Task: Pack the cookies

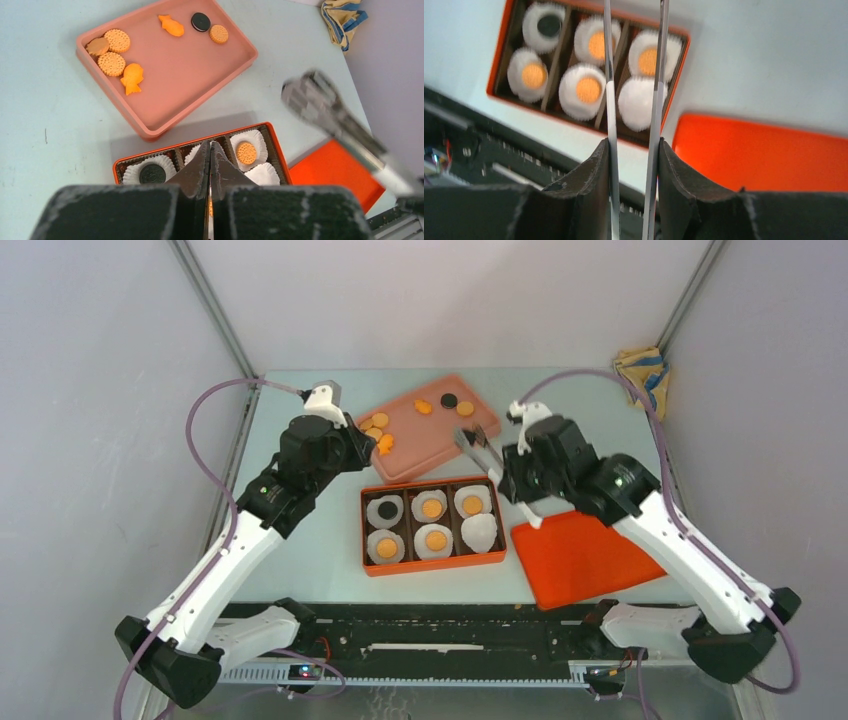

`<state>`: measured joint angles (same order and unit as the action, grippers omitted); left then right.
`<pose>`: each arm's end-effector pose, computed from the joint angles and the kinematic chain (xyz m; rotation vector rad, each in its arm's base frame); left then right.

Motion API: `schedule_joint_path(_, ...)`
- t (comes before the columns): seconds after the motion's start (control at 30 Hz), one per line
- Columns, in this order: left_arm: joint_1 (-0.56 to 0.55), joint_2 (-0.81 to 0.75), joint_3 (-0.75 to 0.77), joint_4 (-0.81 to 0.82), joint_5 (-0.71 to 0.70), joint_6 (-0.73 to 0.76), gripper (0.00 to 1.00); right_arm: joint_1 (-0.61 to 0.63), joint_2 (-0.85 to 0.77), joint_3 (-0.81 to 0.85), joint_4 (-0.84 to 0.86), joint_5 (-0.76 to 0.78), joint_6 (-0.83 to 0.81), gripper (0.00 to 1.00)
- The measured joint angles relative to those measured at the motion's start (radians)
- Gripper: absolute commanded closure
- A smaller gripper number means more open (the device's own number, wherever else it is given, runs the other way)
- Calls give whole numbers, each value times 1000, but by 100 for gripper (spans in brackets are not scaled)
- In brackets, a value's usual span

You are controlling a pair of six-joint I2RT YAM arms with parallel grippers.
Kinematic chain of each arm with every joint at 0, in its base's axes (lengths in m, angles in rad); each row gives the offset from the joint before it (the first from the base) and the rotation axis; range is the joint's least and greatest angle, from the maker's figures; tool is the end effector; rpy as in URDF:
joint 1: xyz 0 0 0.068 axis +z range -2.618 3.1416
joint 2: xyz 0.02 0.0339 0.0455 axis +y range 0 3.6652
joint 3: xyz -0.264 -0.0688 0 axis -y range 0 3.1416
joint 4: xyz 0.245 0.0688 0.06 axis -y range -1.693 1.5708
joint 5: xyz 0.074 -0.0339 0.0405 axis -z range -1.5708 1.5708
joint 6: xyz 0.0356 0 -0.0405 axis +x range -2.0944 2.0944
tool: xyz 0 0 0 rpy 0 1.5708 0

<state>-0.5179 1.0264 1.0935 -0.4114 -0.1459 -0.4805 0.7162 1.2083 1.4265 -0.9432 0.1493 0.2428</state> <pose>0.1994 -0.1076 0.3788 -0.0636 1.9465 -0.5305 0.1802 0.1498 0.3995 -0.4654 2.2603 0.3258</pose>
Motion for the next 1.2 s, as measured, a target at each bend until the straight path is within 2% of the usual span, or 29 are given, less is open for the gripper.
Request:
schedule_joint_path(0.13,0,0,0,7,15,-8,99,114,-105,-144,-106,17,92,87)
schedule_joint_path(0.27,-2,3,0,15,30,-18,99,217,-137,-271,-208,18,207,87)
schedule_joint_path(0.6,-6,6,0,28,44,-18,99,273,-141,-342,-233,37,325,86)
schedule_joint_path(0.8,-6,6,0,28,43,-18,99,274,-101,-342,-219,53,330,55)
schedule_joint_path(0.97,-6,6,0,28,43,-18,98,275,-95,-343,-204,60,337,46)
schedule_joint_path(1.03,-6,6,0,28,44,-18,98,275,-98,-343,-196,60,338,50)
schedule_joint_path(1.13,-6,8,0,28,44,-18,98,275,-107,-343,-193,67,339,70)
schedule_joint_path(1.2,-6,10,0,29,44,-18,98,275,-117,-343,-194,75,340,80)
